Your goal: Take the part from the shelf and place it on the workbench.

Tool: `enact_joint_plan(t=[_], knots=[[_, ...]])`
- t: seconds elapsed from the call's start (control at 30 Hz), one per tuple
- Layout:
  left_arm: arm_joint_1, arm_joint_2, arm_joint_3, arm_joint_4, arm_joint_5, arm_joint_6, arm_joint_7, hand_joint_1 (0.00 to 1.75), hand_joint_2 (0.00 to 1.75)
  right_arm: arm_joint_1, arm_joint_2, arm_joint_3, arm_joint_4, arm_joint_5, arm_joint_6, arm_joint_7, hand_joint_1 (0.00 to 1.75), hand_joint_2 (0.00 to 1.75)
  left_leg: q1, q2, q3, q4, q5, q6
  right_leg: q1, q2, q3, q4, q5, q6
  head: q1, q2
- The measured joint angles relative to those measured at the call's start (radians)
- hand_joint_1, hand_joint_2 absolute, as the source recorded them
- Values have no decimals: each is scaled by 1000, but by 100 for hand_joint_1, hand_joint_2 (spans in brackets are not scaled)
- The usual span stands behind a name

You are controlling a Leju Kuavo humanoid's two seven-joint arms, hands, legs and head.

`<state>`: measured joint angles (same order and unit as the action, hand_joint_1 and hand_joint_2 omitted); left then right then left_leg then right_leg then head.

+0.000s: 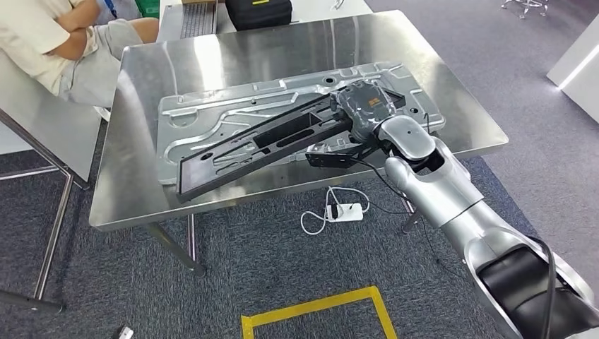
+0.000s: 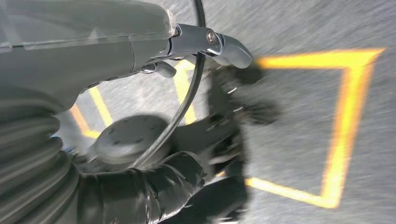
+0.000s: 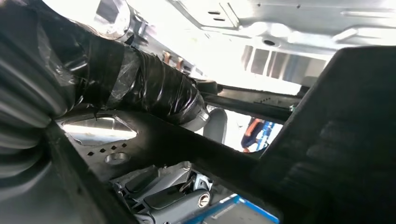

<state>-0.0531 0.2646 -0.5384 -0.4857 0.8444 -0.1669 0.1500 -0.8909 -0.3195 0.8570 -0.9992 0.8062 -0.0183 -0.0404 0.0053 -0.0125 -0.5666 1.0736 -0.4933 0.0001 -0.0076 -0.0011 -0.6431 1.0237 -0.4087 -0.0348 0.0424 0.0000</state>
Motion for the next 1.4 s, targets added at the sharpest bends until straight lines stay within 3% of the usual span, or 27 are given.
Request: enact_joint_plan(t=[0.1, 0.17, 0.2, 0.3, 0.33, 0.37, 0.43, 0.47, 0.53, 0.57, 0.63, 0.67, 0.7, 0.73, 0.8, 0.87, 0.9, 0.97, 1.0, 1.07, 1.13, 1.2, 1.23, 1.27, 1.33, 1.37, 1.4], knots=[[-46, 0, 24, 69, -12, -16, -9, 0, 175, -12, 18, 0, 37, 1, 0, 8, 175, 175, 3, 5, -117, 183, -55, -13, 1, 2, 29, -1, -23, -9, 0, 0], [-56, -2, 30, 101, -15, -21, -12, 0, 175, -11, 21, 0, 60, 2, -1, 13, 175, 175, 3, 6, -166, 218, -73, -13, 2, 4, 56, -1, -44, -9, 0, 0], [-56, -4, 30, 112, -16, -23, -13, 0, 175, -11, 22, 0, 68, 2, -1, 14, 175, 175, 3, 6, -168, 185, -54, -11, 3, 4, 72, -1, -56, -8, 0, 0], [-56, -5, 33, 141, -17, -25, -17, 0, 175, -13, 25, 0, 86, 3, -2, 15, 175, 175, -3, 6, -125, -6, 90, 9, 7, 5, 112, -2, -89, -4, 0, 0], [-56, -4, 36, 148, -17, -25, -19, 0, 175, -14, 27, 0, 91, 3, -2, 15, 175, 175, -8, 6, -112, -47, 121, 16, 7, 7, 120, -4, -98, 1, 0, 0], [-57, -4, 39, 155, -17, -24, -20, 0, 175, -15, 29, 0, 96, 3, -3, 14, 175, 175, -12, 6, -105, -69, 135, 22, 6, 9, 126, -2, -102, 6, 0, 0], [-60, -4, 45, 162, -18, -23, -23, 0, 175, -18, 32, 0, 105, 7, -6, 16, 175, 175, -13, 6, -84, -83, 124, 33, 5, 11, 130, 11, -98, 19, 0, 0], [-62, -4, 47, 164, -19, -22, -25, 0, 175, -18, 33, 0, 110, 11, -8, 17, 175, 175, -11, 7, -70, -92, 122, 38, 4, 11, 123, 34, -92, 24, 1, 0], [-65, -5, 51, 167, -23, -22, -27, 0, 175, -20, 35, 0, 122, 20, -15, 18, 175, 175, -7, 7, -43, -102, 111, 46, 2, 9, 73, 120, -93, 31, 1, 0], [-67, -6, 53, 169, -25, -21, -28, 0, 175, -21, 36, 0, 130, 24, -18, 18, 175, 175, -6, 6, -33, -104, 103, 49, 0, 8, 35, 177, -106, 34, 1, 0], [-68, -10, 58, 171, -29, -18, -27, 0, 175, -18, 38, 0, 147, 31, -23, 18, 175, 175, -4, 4, -14, -104, 84, 49, -5, 8, -46, 262, -160, 42, 1, 0], [-68, -12, 59, 172, -31, -17, -27, 0, 175, -15, 38, 0, 156, 33, -24, 19, 175, 175, -2, 2, -2, -103, 73, 47, -8, 7, -73, 273, -179, 46, 1, 0], [-67, -14, 61, 173, -31, -15, -27, 0, 175, -12, 38, 0, 164, 34, -24, 19, 175, 175, 1, -1, 13, -103, 60, 44, -12, 7, -86, 257, -181, 51, 1, 0], [-67, -16, 63, 175, -32, -13, -27, 0, 175, -10, 38, 0, 170, 35, -24, 19, 175, 175, 4, -3, 29, -101, 47, 40, -16, 5, -86, 214, -158, 55, 1, 0], [-68, -19, 68, 177, -32, -11, -27, 0, 175, -7, 38, 0, 180, 35, -25, 19, 175, 175, 6, -4, 59, -93, 16, 28, -24, -2, -69, 91, -46, 61, 2, 0], [-71, -19, 71, 180, -32, -11, -27, 0, 175, -5, 39, 1, 189, 35, -26, 19, 175, 175, 5, -5, 74, -87, -12, 12, -23, -7, -54, 22, 32, 54, 2, 0], [-72, -20, 72, 181, -33, -10, -26, 0, 175, -4, 41, 1, 192, 35, -26, 19, 175, 175, 4, -5, 79, -81, -19, 4, -22, -6, -51, 14, 40, 46, 3, 0], [-74, -19, 73, 182, -34, -10, -25, 0, 175, -5, 45, 1, 197, 35, -27, 19, 175, 175, 6, -3, 77, -60, -17, -6, -20, -1, -39, 16, 28, 27, 3, 0], [-75, -19, 73, 182, -36, -11, -25, 0, 175, -8, 46, 1, 199, 36, -27, 19, 175, 175, 8, 0, 62, -26, -10, -9, -21, 0, -31, 15, 21, 19, 3, 0], [-76, -20, 74, 183, -39, -11, -25, 0, 175, -13, 48, 1, 204, 36, -27, 19, 175, 175, 11, 5, -4, 77, -18, -15, -18, 3, -11, 14, 6, 7, 3, 0], [-74, -20, 75, 184, -41, -11, -24, 0, 175, -12, 50, 1, 212, 37, -27, 19, 175, 175, 11, 7, -89, 183, -69, -19, -12, 7, 11, 14, -14, 0, 3, 0], [-71, -20, 76, 185, -42, -11, -23, 0, 175, -7, 51, 1, 222, 39, -27, 19, 175, 175, 10, 7, -142, 206, -117, -14, -5, 9, 41, 14, -36, -3, 3, 0], [-70, -21, 76, 185, -43, -11, -22, 0, 175, -5, 51, 1, 227, 41, -27, 19, 175, 175, 7, 7, -149, 176, -111, -7, -1, 10, 58, 15, -48, -3, 3, 0], [-70, -20, 77, 186, -45, -11, -21, 0, 175, -3, 52, 1, 232, 41, -27, 19, 175, 175, 3, 7, -145, 123, -75, 4, 3, 10, 75, 15, -60, -3, 3, 0], [-67, -16, 79, 188, -51, -11, -18, 0, 175, -1, 56, 1, 243, 42, -29, 18, 175, 175, -12, 1, -128, 0, 62, 33, 8, 13, 101, 13, -80, -3, 4, 0], [-66, -13, 80, 189, -52, -11, -16, 0, 175, 0, 60, 1, 249, 42, -31, 18, 131, 131, -19, -3, -121, -40, 117, 45, 8, 16, 108, 12, -88, 0, 4, 0], [-65, -10, 83, 190, -51, -13, -14, 0, 175, 3, 62, 0, 255, 43, -32, 17, 87, 87, -25, -6, -117, -60, 150, 53, 6, 20, 112, 10, -94, 4, 4, 0]])
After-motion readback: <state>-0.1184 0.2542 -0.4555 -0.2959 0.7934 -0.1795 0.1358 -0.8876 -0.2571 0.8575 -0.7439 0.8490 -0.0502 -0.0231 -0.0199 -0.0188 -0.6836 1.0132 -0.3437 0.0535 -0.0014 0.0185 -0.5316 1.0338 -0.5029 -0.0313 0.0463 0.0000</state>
